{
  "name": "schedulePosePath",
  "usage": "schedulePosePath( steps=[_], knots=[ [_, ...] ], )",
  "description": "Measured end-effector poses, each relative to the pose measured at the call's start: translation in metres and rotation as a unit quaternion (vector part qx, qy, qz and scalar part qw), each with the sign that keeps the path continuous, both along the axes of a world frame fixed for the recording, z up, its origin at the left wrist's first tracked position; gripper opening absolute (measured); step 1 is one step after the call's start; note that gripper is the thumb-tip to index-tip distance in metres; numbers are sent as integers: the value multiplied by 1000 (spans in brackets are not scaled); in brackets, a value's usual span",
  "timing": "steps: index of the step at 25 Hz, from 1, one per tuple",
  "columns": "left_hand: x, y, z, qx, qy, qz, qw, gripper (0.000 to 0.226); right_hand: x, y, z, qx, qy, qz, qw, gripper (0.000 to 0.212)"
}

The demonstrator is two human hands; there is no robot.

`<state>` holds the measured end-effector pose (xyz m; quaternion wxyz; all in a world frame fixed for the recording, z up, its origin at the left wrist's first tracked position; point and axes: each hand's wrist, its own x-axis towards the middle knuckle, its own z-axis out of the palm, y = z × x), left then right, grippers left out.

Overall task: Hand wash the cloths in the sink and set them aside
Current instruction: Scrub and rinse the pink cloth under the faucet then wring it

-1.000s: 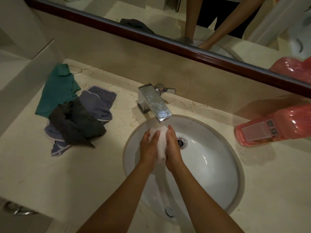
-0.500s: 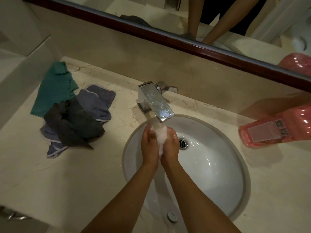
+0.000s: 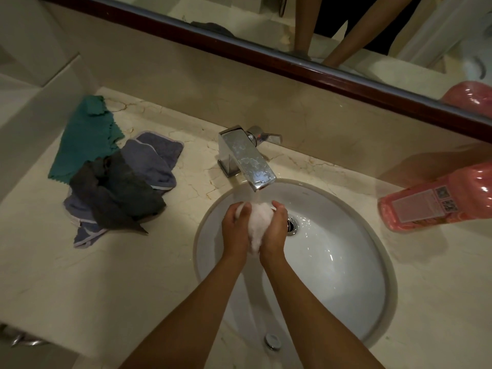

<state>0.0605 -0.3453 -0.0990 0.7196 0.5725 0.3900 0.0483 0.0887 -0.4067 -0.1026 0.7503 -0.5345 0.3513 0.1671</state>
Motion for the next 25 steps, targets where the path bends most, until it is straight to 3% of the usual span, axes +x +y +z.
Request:
schedulePosePath(
  steps=[2, 5, 7, 10, 14, 17, 22, 23, 25],
  knots=[
    [4, 0, 6, 16, 10, 28, 999, 9, -6, -8, -3, 60, -1, -27, 998, 45],
    [9, -3, 10, 1, 3, 35, 999, 11, -20, -5, -8, 33, -76, 10, 997, 34],
    [5, -5, 9, -49, -8, 37, 998, 10, -14, 5, -5, 45, -49, -12, 998, 33],
    [-8, -3, 3, -52, -16, 33, 998, 10, 8, 11, 0, 33, 5, 0, 999, 32],
    [-12, 9, -1, -127, -9, 14, 992, 19, 20, 13, 0, -26, -3, 29, 999, 21],
    [1, 19, 12, -178, 46, -6, 983, 49, 21, 19, -1, -48, -23, 23, 998, 30],
    [7, 24, 21, -49, 83, -125, 987, 52, 26, 21, -1, -117, -30, 3, 993, 42],
    [5, 24, 21, -53, 92, -126, 986, 51, 27, 21, -2, -125, -37, 3, 991, 46],
    [5, 28, 18, -145, 113, -101, 978, 51, 26, 20, -3, -143, -59, 29, 987, 54]
  ],
)
